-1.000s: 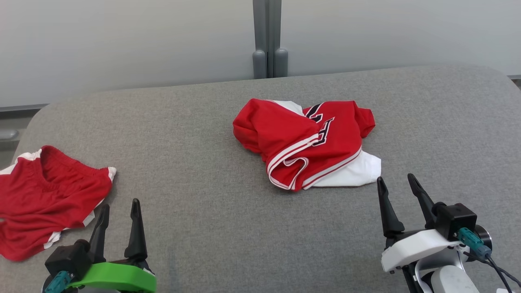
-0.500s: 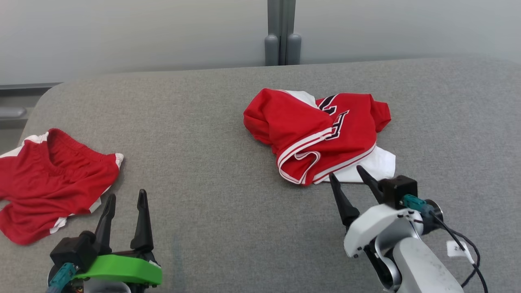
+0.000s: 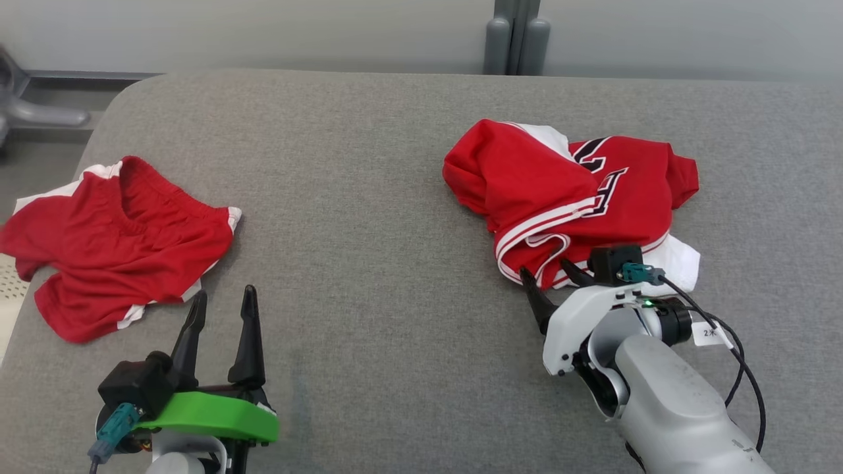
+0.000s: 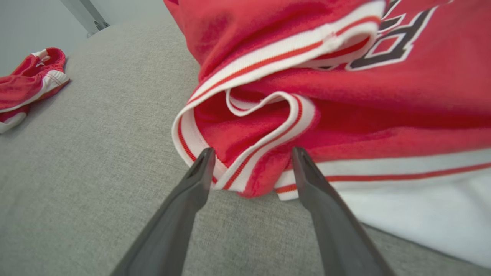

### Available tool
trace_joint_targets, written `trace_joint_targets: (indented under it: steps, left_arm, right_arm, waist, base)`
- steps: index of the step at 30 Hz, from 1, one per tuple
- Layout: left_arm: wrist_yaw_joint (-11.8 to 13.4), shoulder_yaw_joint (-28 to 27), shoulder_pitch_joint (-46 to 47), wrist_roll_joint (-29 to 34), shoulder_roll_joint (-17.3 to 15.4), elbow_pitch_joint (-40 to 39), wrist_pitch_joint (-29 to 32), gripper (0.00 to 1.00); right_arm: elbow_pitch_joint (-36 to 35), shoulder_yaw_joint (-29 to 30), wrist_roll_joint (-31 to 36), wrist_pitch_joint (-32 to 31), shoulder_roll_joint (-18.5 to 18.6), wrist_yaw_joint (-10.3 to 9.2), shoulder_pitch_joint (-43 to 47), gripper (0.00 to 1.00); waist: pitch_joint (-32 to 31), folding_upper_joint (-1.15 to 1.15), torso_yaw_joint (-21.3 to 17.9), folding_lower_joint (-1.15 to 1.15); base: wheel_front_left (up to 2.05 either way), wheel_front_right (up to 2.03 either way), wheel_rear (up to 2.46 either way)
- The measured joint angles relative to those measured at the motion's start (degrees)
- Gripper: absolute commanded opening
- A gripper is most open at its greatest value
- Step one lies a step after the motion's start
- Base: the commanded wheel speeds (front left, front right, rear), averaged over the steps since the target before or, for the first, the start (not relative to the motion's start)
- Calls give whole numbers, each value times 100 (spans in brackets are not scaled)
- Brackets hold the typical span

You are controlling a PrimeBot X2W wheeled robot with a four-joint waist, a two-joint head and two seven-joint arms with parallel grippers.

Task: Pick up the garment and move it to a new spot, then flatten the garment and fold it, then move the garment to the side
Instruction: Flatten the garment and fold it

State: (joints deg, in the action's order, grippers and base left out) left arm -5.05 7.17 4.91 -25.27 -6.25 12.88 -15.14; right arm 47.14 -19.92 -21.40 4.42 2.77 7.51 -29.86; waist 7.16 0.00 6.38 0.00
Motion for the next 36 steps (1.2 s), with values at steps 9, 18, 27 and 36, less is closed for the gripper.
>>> trace_joint_targets:
  steps: [9,18,27,36]
  left_arm:
    - [-75,22,101,19,25,125,0,100]
    - [-99,-92,73,37,22,153,0,100]
    - [-75,-201,34,63,16,45,0,100]
    - [-75,-181,32,71,33,43,0,100]
  right_arm:
    - [905,-257,-450,568,2,0,-542,0]
    - [-154,-1115,-1374,982,2,0,-849,0]
    - [-2035,-1467,-2270,1060,-1,-2,-2211,0]
    - [-2153,-287,-2067,1065,3,-2,-2983,0]
  waist:
    - [49,0,282,0]
    - [-136,0,220,0]
    - [-262,0,-81,0]
    - [-300,0,-270,0]
  base:
    - [0,0,0]
    - [0,0,0]
    - [0,0,0]
    - [0,0,0]
